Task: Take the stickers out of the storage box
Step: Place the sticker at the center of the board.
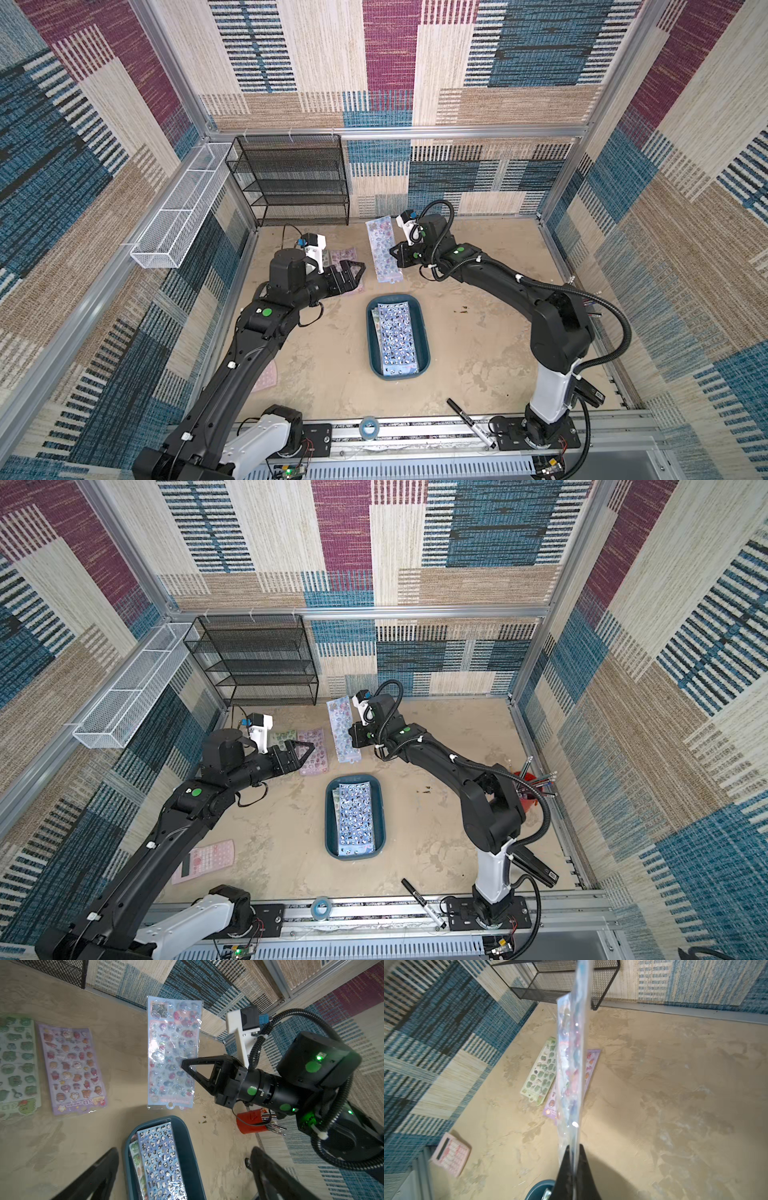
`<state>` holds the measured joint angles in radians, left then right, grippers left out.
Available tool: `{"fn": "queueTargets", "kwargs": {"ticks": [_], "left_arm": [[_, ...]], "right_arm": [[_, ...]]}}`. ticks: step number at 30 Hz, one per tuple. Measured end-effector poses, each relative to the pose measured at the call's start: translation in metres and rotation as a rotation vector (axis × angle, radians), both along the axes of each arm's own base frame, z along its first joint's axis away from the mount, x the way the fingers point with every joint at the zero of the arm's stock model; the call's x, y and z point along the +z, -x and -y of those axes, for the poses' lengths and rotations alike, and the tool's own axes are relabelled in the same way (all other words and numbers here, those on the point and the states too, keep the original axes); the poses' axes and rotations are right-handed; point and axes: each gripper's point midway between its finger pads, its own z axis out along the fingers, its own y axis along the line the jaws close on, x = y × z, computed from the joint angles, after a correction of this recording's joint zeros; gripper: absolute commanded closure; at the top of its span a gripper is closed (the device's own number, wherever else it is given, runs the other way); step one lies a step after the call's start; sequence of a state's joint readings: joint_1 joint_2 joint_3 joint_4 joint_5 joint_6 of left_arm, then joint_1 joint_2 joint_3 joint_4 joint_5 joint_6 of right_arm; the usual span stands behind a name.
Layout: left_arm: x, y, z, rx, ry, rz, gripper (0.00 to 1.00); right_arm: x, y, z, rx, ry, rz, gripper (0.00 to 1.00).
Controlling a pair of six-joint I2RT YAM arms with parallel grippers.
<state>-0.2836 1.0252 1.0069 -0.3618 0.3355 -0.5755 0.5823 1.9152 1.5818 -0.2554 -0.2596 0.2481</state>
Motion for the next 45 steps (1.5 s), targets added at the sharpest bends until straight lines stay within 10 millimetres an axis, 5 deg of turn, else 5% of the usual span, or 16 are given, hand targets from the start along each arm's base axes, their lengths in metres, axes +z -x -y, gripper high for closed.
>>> {"fn": "queueTargets", "kwargs": {"ticks": [9,21,28,32,38,45], "left_arm": [[-0.004,0.01,-0.025,0.1,-0.044,0.022,0.01],[-0.017,0.008,-0.032,0.131,-0.071,-0.025,0.01],[-0.02,0.002,-0.03,0.127,-0.077,-0.047,0.01],[-0.023,0.0,-0.029,0.126,-0.078,-0.057,0.01],[-0.027,0.0,-0.029,0.123,-0.081,-0.072,0.01],[-0.036,0.003,-0.032,0.13,-0.098,-0.109,0.05]], "right_arm": [[-0.047,-0.045,-0.007,-0.013,0.087,-0.051,1.0],[-0.129,-0.057,-0.017,0.0,0.126,-0.198,0.99],[-0.166,-0.068,-0.003,-0.063,0.151,-0.259,0.84],[-0.169,-0.075,-0.002,-0.081,0.145,-0.251,0.75],[-0.161,-0.09,0.001,-0.114,0.16,-0.213,0.5],[-0.137,-0.083,0.022,-0.177,0.203,-0.18,0.43]]}}
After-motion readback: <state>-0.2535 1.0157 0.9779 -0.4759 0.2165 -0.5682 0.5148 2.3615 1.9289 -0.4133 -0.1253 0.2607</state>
